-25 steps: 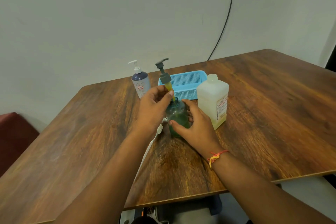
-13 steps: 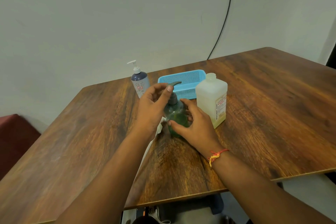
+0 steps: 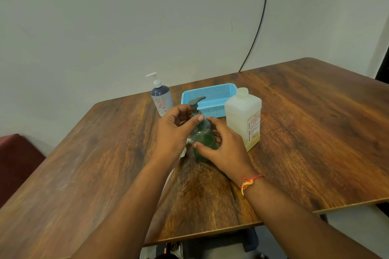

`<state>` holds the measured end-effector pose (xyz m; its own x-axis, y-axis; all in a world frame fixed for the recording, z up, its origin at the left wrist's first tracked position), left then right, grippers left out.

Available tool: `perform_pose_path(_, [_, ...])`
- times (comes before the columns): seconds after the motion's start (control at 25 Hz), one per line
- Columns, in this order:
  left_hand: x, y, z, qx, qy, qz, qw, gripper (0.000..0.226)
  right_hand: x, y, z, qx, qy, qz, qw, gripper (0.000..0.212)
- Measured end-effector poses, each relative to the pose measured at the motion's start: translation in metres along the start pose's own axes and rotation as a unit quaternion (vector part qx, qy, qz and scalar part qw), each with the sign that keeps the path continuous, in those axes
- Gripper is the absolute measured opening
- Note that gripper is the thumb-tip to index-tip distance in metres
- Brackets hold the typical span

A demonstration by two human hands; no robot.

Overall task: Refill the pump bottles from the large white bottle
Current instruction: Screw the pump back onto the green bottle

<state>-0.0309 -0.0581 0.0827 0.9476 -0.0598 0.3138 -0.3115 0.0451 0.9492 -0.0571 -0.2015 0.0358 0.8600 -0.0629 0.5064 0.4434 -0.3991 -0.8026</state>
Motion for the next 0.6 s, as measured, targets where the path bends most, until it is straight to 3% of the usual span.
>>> perform_pose_path(0.36, [-0.007, 0.013, 0.0, 0.106, 0.105, 0.083, 0.985, 0.023, 0.002, 0.004, -0.002, -0.011, -0.003, 0.011, 1.0, 0.071])
perform_pose_path(0.52, [-0.006, 0.012, 0.0, 0.105, 0.101, 0.089, 0.985, 0.026, 0.001, 0.002, -0.003, -0.012, -0.002, 0.007, 1.0, 0.069])
perform_pose_path(0.6, [-0.002, 0.007, -0.002, 0.069, 0.059, 0.06, 0.994, 0.021, 0.001, 0.001, -0.003, -0.007, -0.002, 0.004, 1.0, 0.066])
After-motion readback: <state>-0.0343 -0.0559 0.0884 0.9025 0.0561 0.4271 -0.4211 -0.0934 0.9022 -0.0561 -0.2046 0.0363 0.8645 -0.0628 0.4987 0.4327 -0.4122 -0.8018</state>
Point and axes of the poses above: each hand's wrist, its own x-axis towards the middle knuckle, its own z-axis out of the palm, y = z × x, the point moved 10 cm from there along x, towards the middle knuckle
